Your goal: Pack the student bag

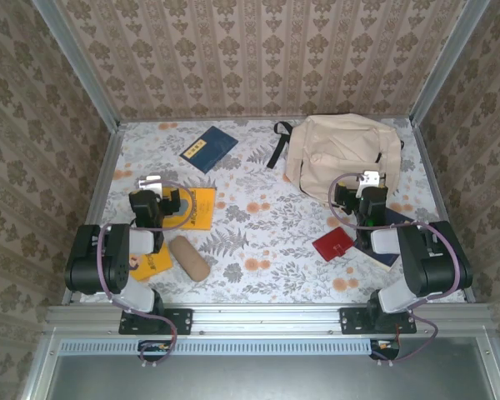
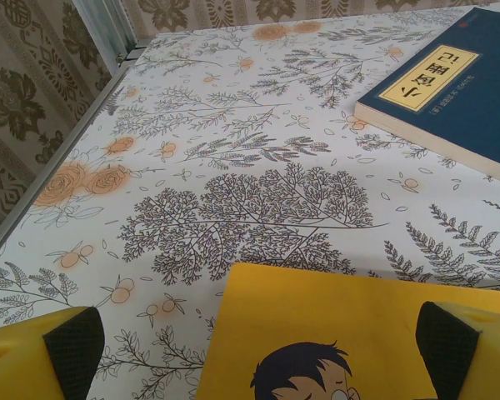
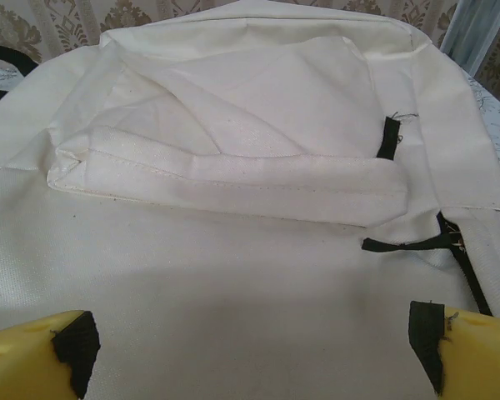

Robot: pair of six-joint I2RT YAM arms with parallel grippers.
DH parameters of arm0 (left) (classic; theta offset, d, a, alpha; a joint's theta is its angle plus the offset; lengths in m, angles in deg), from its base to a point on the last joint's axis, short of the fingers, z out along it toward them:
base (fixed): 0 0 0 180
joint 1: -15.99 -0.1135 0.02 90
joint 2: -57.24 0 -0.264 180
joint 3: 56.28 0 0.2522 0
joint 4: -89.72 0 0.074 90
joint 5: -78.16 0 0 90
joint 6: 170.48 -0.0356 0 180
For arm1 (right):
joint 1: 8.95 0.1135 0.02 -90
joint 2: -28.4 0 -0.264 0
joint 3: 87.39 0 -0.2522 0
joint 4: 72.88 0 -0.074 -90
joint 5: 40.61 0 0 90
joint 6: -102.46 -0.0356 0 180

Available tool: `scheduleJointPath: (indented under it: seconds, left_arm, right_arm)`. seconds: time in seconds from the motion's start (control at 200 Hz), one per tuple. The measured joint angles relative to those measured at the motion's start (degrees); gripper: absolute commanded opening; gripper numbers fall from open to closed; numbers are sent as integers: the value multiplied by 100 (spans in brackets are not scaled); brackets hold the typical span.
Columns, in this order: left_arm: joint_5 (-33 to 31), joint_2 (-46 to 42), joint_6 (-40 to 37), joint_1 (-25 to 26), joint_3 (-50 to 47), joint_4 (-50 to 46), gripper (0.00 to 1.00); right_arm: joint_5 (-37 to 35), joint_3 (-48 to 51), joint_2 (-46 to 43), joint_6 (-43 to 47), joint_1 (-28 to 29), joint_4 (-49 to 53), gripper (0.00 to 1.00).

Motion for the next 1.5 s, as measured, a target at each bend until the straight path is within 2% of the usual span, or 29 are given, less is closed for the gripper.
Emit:
scheduleJointPath:
  seconds: [1.02, 1.14, 1.28, 1.38, 1.5]
  left_arm:
    - [26, 0, 2, -26, 0, 0, 100]
    - [-66, -127, 20, -26, -4, -61, 100]
    - [-181, -748, 28, -26, 0, -391, 100]
    - [-264, -1360, 114, -26, 175, -1104, 100]
    - [-262, -1891, 413, -26, 807, -2288, 100]
  right_arm:
    - [-2, 0, -50, 0, 0, 50, 100]
    - [-101, -7, -765, -46, 0, 697, 100]
    - [-332, -426, -1941, -243, 0, 1832, 100]
    - [-448, -1049, -2433, -595, 0, 2914, 100]
    - [-525, -2039, -2527, -1255, 0, 4498, 100]
